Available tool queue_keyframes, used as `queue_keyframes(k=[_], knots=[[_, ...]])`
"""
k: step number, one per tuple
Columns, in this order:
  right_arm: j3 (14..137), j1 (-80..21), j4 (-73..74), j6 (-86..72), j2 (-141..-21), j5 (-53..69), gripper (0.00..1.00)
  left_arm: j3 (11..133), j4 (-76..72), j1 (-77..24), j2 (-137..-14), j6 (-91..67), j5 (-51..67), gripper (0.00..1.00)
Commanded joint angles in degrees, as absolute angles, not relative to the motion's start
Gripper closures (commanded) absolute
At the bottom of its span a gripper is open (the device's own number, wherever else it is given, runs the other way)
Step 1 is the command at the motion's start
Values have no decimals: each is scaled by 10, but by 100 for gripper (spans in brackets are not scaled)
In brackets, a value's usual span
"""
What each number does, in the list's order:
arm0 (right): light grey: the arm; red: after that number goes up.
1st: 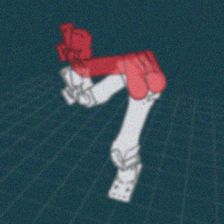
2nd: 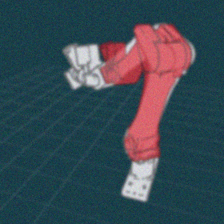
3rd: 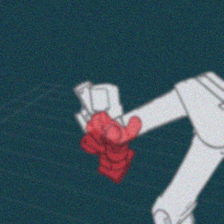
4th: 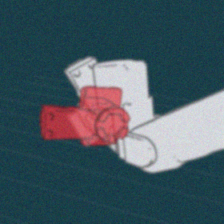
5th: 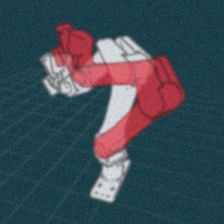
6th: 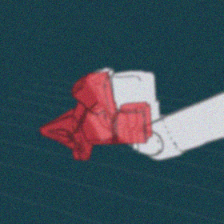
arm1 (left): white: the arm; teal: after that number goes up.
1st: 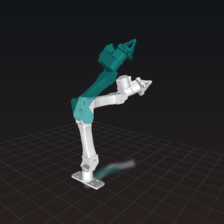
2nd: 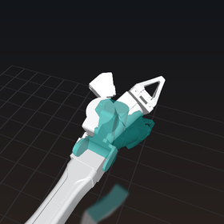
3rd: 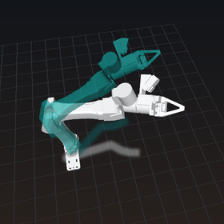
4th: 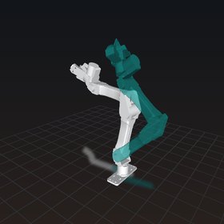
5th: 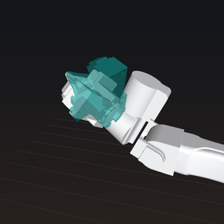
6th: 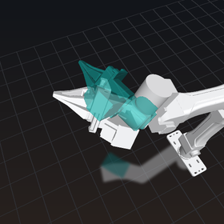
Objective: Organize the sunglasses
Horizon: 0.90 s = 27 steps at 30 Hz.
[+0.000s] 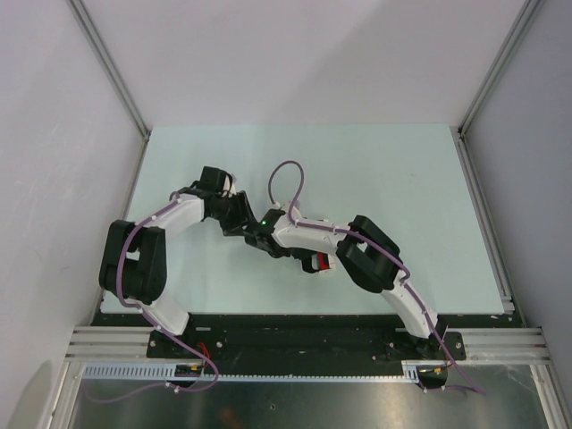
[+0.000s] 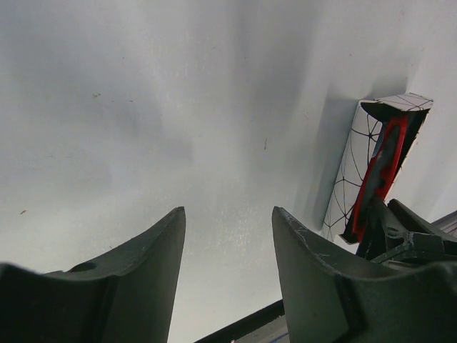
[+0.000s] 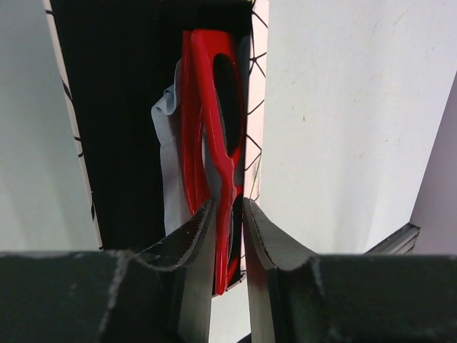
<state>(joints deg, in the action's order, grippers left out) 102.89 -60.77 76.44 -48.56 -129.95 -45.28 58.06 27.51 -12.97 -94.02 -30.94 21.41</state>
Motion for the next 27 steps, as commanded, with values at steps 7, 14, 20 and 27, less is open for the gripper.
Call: queue_keyframes(k=[7, 14, 20, 27], knots=[[1046, -613, 811, -477, -1266, -460, 79, 577, 262, -126, -940, -299, 225, 43], [1043, -612, 815, -489, -1281, -465, 88, 577, 262, -126, -938, -298, 224, 43], [1044, -609, 834, -507, -1292, -471, 100, 577, 262, -126, -939, -298, 225, 43], [1056, -617, 867, -555, -1320, -486, 100, 577, 262, -126, -937, -297, 227, 43]])
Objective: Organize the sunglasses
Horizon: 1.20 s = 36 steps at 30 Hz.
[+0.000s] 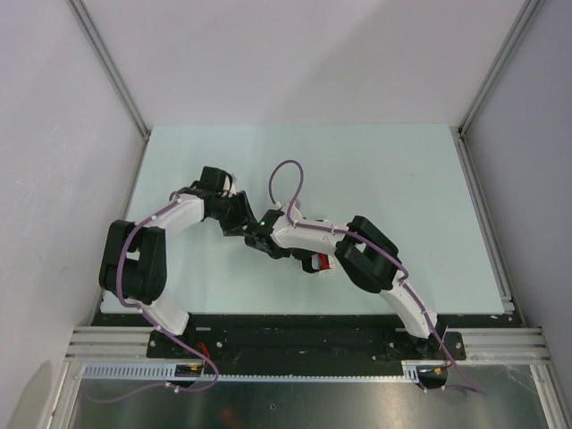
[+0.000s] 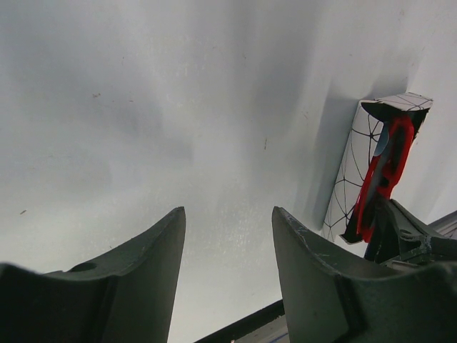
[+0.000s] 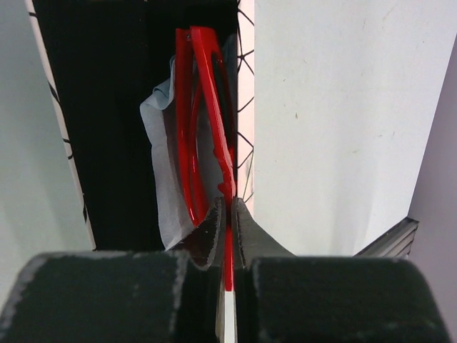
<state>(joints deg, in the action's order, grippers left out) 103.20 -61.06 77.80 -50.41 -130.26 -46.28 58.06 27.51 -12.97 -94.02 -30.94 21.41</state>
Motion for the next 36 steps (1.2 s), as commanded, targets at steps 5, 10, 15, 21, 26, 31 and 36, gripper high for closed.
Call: queue_keyframes(k=[5, 10, 15, 21, 26, 31, 36], knots=[[1055, -619, 868, -582, -1333, -482, 100, 577, 262, -126, -939, -297, 229, 43], [1048, -618, 870, -593, -1336, -490, 100, 577, 261, -126, -939, -296, 229, 43], [1039, -614, 871, -603, -1334, -493, 100, 577, 262, -126, -940, -296, 228, 43], [1036, -613, 870, -601, -1344, -496, 100, 576, 262, -126, -941, -297, 228, 43], [1037, -612, 867, -601, -1357, -490, 100, 577, 262, -126, -942, -296, 227, 43], [1046, -609, 855, -585, -1355, -482, 99, 577, 262, -126, -946, -297, 227, 43], [1047, -610, 838, -564, -1342, -468, 81, 577, 262, -126, -946, -296, 226, 43]])
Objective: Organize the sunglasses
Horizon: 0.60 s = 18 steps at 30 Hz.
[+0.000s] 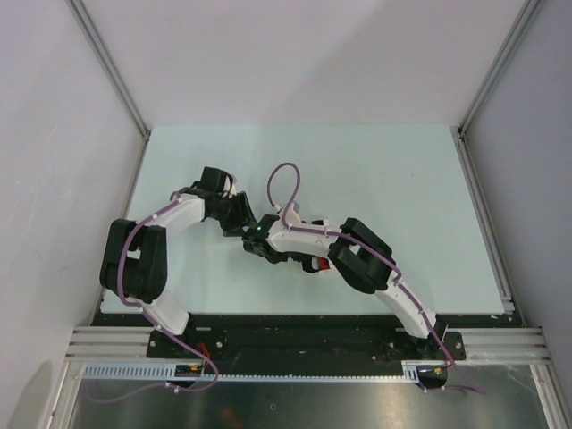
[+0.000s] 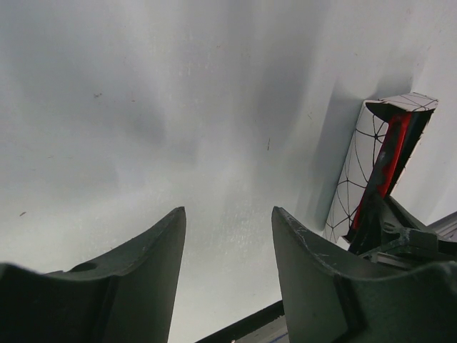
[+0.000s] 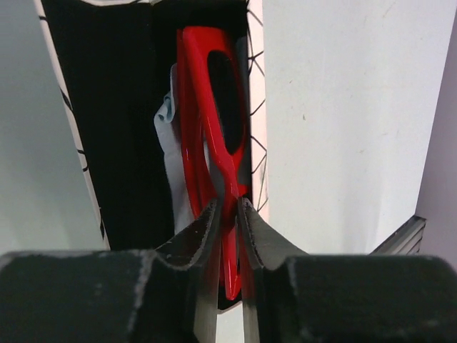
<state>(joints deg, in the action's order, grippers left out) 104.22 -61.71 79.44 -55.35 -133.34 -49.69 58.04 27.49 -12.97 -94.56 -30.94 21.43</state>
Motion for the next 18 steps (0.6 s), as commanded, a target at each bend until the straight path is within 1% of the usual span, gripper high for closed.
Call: queue_keyframes(k=[1, 2, 5, 15, 18], knots=[[1048, -610, 837, -564, -1341, -467, 79, 577, 261, -125, -946, -296, 226, 43], [1050, -611, 837, -560, -1337, -467, 73, 577, 261, -126, -945, -296, 225, 43], [1048, -612, 827, -553, -1328, -460, 67, 577, 262, -125, -946, -296, 224, 43], [1048, -615, 821, -545, -1297, -454, 57, 577, 261, -125, -946, -296, 223, 43], [1048, -615, 822, -545, -1281, -454, 56, 577, 262, -125, -946, -296, 224, 43]])
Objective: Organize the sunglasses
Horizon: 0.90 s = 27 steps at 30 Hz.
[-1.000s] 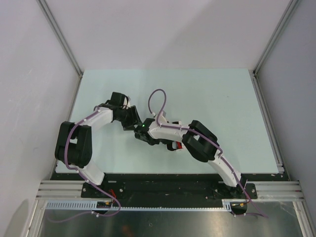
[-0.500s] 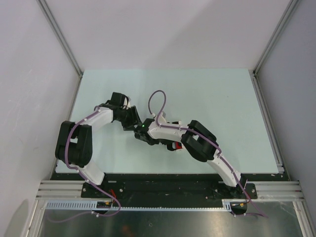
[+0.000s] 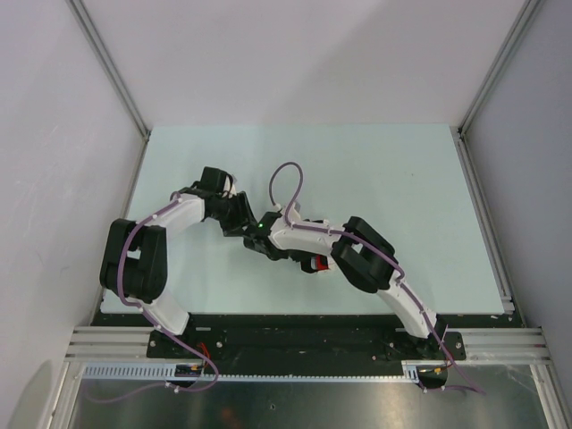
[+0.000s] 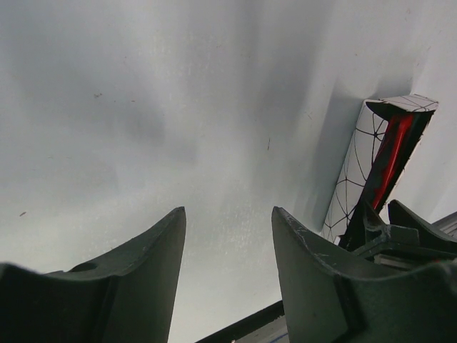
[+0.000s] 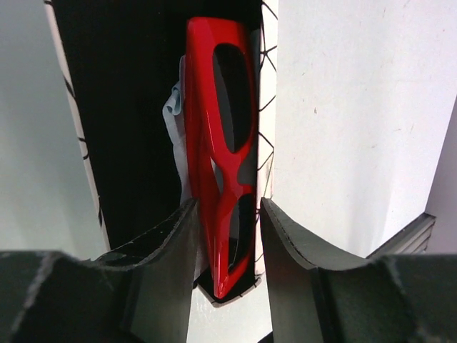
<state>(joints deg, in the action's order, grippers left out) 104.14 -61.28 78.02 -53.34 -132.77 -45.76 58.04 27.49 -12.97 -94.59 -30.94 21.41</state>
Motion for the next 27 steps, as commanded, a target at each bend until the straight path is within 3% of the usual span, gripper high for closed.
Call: queue_keyframes(k=[1, 17, 27], knots=[[1048, -616, 823, -544, -1274, -456, 55, 577, 261, -125, -946, -297, 223, 43], [1020, -615, 826, -550, -1163, -454, 45, 571, 262, -126, -940, -299, 231, 43], [774, -515, 615, -540, -958, -323, 52, 584, 249, -218, -960, -322, 237, 48]])
